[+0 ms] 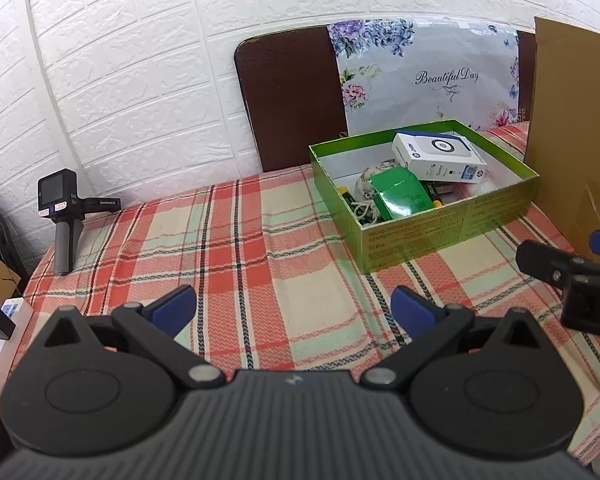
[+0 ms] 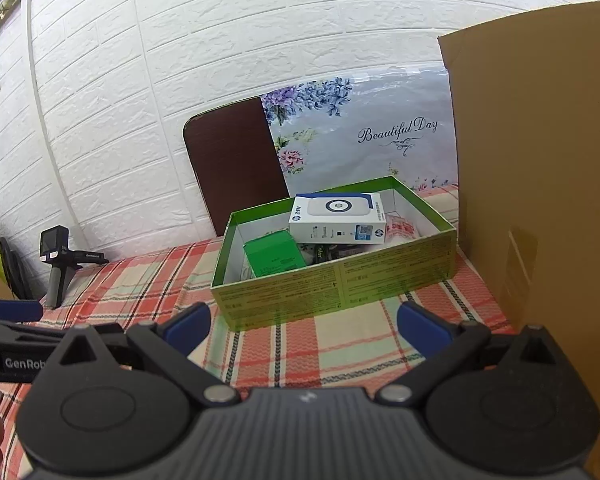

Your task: Organize objects

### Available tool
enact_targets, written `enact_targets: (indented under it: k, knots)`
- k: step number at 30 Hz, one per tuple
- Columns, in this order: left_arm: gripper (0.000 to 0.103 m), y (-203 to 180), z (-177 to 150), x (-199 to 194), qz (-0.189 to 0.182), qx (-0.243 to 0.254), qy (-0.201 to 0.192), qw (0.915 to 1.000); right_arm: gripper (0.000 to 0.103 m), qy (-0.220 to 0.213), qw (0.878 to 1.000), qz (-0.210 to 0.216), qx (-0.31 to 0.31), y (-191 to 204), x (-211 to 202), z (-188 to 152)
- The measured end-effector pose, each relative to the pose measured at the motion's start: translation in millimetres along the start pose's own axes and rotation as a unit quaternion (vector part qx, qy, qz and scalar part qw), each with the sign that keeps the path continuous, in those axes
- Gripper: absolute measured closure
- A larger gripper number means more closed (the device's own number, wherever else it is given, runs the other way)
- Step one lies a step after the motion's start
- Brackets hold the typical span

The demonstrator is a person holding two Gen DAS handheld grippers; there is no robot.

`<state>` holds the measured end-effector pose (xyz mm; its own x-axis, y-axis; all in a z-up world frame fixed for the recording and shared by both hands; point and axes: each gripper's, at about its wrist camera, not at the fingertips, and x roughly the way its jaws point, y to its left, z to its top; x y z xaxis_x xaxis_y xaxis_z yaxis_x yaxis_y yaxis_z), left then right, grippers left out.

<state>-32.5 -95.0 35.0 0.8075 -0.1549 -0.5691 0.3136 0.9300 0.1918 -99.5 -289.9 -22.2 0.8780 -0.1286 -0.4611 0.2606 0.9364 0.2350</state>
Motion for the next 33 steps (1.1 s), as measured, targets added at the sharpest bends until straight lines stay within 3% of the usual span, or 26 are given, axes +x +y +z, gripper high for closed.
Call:
enact_targets:
  k: [25,33]
  knots:
    - [0.000,-8.9,1.6,5.1,-0.024,-0.002,0.020,0.9995,0.000,0.004,1.000,-0.002,0.003,-6.1,3.1,-0.6]
    - [0.000,-9.0,2.6,1.2,-0.039,-0.003,0.003,0.9992,0.000,0.004,1.000,-0.005,0.006,-7.6,4.2,-1.0]
